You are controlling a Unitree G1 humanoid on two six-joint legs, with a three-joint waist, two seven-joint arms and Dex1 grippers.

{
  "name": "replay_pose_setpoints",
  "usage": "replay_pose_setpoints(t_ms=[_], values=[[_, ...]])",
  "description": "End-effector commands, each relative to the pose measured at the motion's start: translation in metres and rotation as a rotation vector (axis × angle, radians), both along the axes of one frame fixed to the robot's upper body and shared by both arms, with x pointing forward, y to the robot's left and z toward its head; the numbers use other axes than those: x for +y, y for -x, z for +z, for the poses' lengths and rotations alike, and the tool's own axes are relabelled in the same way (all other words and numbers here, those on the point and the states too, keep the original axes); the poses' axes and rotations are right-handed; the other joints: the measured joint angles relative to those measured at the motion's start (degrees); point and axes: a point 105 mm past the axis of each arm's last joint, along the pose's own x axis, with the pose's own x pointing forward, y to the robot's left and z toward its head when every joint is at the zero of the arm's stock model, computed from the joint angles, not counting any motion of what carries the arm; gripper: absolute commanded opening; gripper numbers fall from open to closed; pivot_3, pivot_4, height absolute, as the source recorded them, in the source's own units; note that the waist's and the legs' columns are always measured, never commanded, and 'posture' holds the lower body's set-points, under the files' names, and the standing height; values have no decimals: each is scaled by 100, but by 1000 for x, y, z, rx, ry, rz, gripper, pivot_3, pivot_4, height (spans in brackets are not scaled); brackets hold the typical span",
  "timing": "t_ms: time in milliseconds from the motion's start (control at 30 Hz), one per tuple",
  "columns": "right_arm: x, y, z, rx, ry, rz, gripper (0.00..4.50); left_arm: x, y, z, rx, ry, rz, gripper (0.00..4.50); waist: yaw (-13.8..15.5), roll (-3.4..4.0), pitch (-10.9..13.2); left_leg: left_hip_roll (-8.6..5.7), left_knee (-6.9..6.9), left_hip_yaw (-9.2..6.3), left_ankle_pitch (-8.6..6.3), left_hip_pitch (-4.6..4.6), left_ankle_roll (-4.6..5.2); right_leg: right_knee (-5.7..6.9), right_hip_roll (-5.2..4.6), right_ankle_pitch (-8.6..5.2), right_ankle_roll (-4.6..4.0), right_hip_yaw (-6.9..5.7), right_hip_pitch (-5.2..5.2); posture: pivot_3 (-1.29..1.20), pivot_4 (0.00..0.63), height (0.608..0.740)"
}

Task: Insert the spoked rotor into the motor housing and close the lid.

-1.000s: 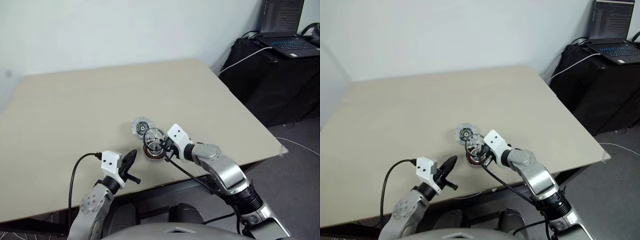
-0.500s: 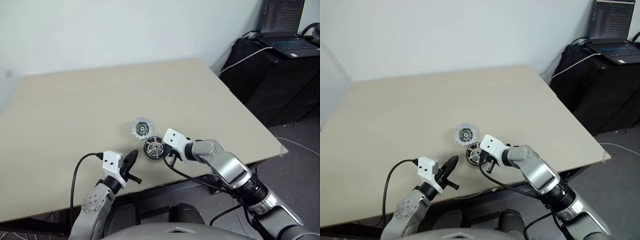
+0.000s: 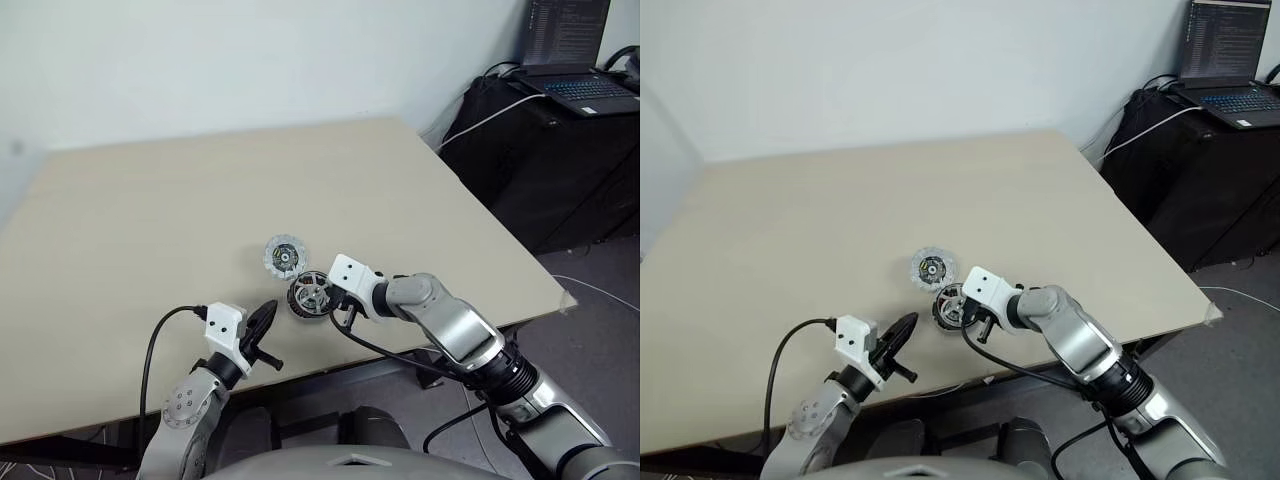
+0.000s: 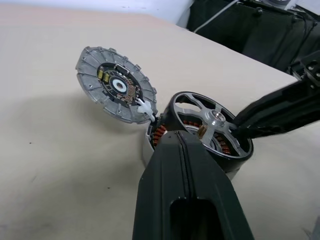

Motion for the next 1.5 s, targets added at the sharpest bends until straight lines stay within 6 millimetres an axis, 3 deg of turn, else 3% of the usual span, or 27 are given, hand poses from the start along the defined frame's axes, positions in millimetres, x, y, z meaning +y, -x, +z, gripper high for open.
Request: replay_pose_setpoints(t_ms=[33,367,800,1100,1367,1500], values=[[3,-2,3,-13,3,19,36,-6,3,5,-21,-10,-46,0,-1,0,0,0,0,0,0,1,0,0,0,0,0,0,0,0,0,740],[14,-3,11,-15,-38,44,36,-5,6,0,-7,-1,-49,0,1,1,0,0,0,0,0,-1,0,1,-1,0,0,0,-2,0,0,740],[5,-7,5,-14,6,23,36,-2,9,-18,11,8,-48,0,1,4,-3,1,0,2,0,1,0,2,-1,0,0,0,-1,0,0,740],[5,-12,11,-28,-17,3,36,-6,10,-17,14,16,-53,0,-1,5,-3,1,0,1,0,1,0,2,-2,0,0,0,-1,0,0,740],[2,-7,-1,4,23,13,36,-10,8,-9,7,20,-55,0,0,6,-4,1,0,1,0,1,0,2,-2,0,0,0,-1,0,0,740],[4,-9,1,-7,7,5,1191,-12,8,-4,8,21,-55,0,-1,7,-4,0,0,2,0,0,0,2,-2,0,0,0,-2,0,0,740]])
